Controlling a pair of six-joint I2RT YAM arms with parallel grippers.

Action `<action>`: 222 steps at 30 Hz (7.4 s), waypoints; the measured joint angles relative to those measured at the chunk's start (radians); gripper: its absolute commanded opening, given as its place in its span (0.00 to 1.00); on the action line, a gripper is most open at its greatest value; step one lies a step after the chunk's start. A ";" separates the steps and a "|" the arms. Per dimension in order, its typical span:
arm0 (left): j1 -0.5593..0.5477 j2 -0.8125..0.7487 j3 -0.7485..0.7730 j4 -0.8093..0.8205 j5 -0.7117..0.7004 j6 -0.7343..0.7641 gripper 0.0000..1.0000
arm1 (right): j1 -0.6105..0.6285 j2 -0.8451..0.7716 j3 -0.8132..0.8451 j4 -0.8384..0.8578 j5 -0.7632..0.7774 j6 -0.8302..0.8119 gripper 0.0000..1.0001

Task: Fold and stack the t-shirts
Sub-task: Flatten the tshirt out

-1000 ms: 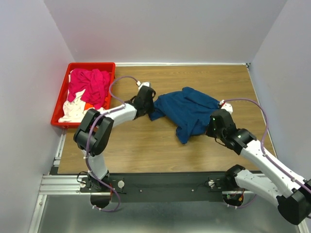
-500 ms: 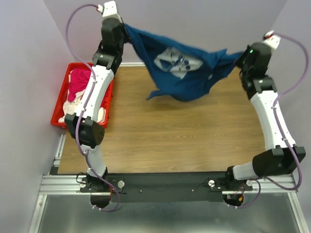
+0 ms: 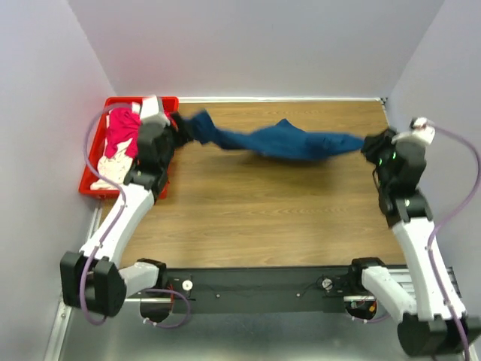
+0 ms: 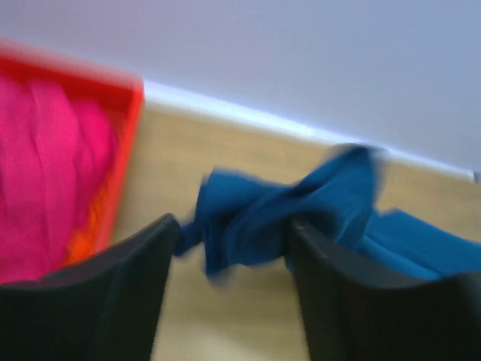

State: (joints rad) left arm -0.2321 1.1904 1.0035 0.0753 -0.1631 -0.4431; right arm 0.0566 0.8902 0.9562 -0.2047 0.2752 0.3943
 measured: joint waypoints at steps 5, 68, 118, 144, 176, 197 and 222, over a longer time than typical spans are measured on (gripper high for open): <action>0.000 -0.223 -0.352 -0.050 0.051 -0.095 0.82 | 0.000 -0.302 -0.285 -0.054 -0.044 0.097 0.65; -0.045 -0.141 -0.265 -0.137 0.094 0.040 0.90 | 0.200 0.327 -0.045 -0.306 0.068 0.027 0.01; -0.038 -0.136 -0.266 -0.165 0.023 0.085 0.90 | 0.403 1.292 0.613 0.117 -0.779 -0.008 0.43; -0.021 -0.132 -0.266 -0.168 0.024 0.084 0.90 | 0.507 1.355 0.673 0.147 -0.853 -0.057 0.01; 0.018 -0.167 -0.282 -0.148 0.033 0.046 0.90 | 0.721 0.808 0.266 -0.144 -0.386 -0.216 0.60; -0.254 0.127 -0.277 -0.223 0.209 0.013 0.79 | 0.338 0.810 0.021 -0.139 -0.134 -0.029 0.59; -0.041 0.642 0.078 -0.206 0.369 -0.099 0.49 | 0.035 0.818 -0.005 -0.021 -0.268 0.188 0.57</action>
State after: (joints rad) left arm -0.2729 1.8324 1.0817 -0.1310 0.2062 -0.5419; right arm 0.0917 1.7081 0.9516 -0.2260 0.0071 0.5819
